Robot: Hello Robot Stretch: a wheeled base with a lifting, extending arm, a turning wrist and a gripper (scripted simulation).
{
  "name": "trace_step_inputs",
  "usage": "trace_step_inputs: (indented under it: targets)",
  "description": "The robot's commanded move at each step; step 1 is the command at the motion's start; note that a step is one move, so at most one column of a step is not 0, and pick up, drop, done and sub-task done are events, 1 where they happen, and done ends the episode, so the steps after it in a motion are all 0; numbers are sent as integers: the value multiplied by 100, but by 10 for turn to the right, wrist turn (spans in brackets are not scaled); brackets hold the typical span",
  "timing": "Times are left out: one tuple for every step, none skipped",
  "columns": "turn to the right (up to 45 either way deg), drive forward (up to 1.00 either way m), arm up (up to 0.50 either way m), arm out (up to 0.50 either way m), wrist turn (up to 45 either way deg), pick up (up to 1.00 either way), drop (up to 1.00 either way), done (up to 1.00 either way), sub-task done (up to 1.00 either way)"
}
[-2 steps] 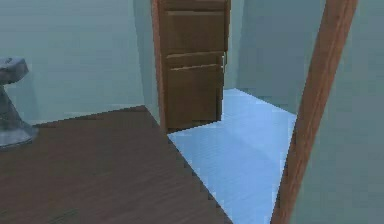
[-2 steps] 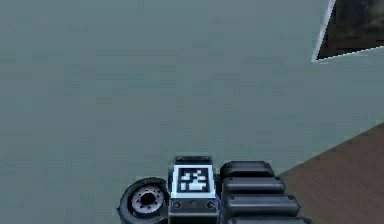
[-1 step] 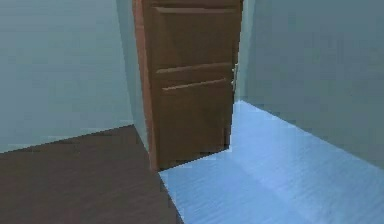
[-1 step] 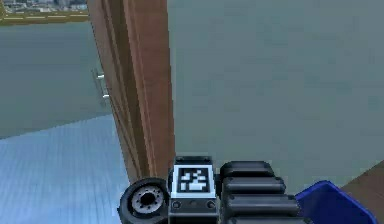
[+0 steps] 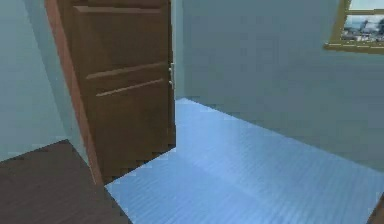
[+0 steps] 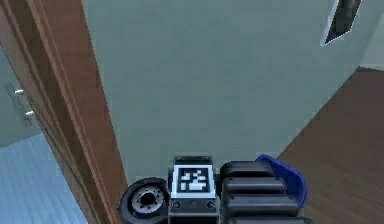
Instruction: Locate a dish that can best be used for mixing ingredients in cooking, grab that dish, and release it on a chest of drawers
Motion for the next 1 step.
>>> trace_step_inputs:
  targets:
    - [0, 25, 0, 0, 0, 0, 0, 0, 0]
